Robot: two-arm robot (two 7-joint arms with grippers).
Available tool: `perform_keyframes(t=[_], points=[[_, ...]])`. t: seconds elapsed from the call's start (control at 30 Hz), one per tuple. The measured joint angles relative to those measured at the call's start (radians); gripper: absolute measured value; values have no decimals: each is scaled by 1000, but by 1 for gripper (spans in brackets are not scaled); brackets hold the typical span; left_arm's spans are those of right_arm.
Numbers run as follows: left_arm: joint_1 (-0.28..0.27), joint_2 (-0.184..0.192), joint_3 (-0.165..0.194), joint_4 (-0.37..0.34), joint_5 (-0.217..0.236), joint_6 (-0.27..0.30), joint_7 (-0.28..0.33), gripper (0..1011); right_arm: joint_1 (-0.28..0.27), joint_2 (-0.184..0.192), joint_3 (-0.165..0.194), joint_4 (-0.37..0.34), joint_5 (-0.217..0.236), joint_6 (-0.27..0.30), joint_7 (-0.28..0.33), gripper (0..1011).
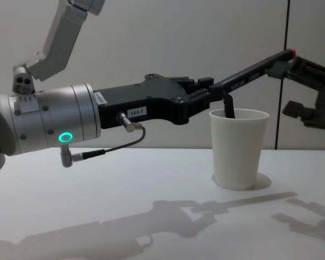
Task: Place the pen into the pen holder.
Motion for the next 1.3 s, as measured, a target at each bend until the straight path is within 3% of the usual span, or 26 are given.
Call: perform_keyframes(t=[0.53, 1.3], points=[[0, 0, 0, 0, 0, 0, 0, 197, 51, -14, -17, 49, 64, 17, 58, 1001], [0, 0, 0, 0, 0, 0, 0, 197, 49, -58, -15, 31, 136, 20, -8, 1001]])
